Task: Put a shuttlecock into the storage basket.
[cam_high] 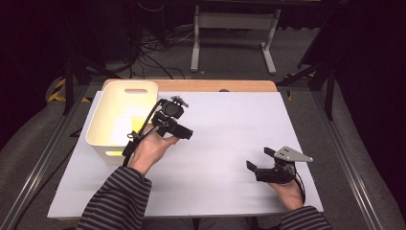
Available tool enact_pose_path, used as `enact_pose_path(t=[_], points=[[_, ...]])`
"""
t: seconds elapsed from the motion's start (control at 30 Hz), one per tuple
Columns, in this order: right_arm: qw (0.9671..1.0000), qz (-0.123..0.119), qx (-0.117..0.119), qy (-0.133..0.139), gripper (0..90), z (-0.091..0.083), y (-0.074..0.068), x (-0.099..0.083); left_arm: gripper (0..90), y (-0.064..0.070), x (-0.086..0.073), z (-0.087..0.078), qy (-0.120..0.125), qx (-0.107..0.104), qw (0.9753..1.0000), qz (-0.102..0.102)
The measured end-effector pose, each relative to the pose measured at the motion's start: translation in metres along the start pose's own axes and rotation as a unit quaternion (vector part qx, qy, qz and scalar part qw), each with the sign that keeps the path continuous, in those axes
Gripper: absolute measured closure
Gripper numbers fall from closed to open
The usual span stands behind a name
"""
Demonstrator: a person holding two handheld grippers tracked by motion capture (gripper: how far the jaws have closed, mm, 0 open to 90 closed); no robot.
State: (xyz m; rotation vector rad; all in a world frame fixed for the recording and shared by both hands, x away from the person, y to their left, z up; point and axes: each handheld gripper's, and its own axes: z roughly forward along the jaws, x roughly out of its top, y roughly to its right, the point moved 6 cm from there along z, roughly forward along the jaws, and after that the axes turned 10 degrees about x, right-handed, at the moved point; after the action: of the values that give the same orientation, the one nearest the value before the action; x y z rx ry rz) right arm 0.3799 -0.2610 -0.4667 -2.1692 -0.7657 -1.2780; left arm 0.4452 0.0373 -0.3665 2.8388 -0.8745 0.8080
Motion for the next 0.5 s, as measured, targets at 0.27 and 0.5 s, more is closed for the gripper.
enact_pose_path(t=[0.27,0.5], points=[[1.0000,0.000,0.000,0.000,9.1,0.0000,0.0000,0.0000,28.7,0.0034,-0.0027,0.0045,-0.005,-0.002,1.0000,0.002],[1.0000,0.000,0.000,0.000,9.2,0.0000,0.0001,0.0001,28.4,0.0066,-0.0050,0.0086,-0.007,-0.004,1.0000,0.006]])
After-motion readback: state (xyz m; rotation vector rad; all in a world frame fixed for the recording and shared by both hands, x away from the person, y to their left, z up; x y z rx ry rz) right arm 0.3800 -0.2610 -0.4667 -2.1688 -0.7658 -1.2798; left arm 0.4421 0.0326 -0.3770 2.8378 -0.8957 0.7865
